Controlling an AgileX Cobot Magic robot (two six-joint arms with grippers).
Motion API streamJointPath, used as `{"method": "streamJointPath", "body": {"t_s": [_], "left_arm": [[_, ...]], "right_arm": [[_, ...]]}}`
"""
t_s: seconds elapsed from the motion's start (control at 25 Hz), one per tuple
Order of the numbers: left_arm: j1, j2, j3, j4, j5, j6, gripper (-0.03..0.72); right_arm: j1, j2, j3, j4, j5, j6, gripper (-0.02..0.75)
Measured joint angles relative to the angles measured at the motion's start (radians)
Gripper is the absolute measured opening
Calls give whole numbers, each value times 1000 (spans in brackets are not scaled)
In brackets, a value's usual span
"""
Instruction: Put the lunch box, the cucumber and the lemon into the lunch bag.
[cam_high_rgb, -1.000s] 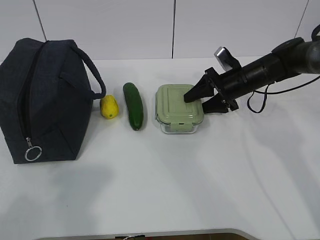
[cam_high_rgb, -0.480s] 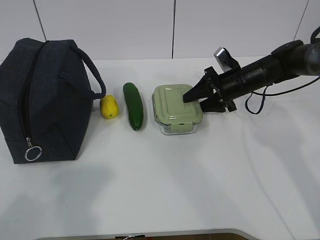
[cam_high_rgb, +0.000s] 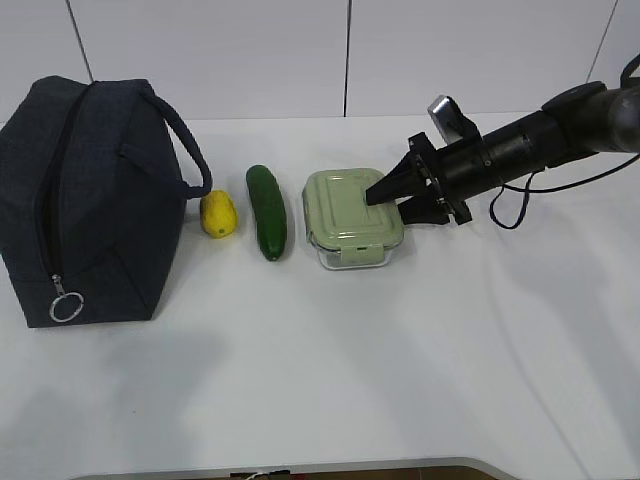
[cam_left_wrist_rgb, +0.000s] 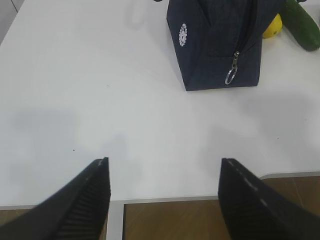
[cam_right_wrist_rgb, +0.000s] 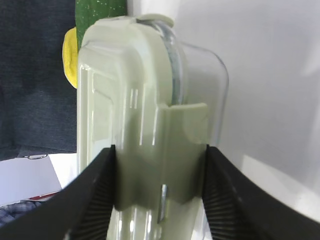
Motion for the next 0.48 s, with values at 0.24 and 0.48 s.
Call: {"method": "streamJointPath", "body": {"t_s": [0.24,0.48], "left_arm": [[0,0,0,0,0,0,494],[0,0,0,0,0,0,494]], "right_arm": [[0,0,0,0,0,2,391],[0,0,0,2,0,10,389]]}}
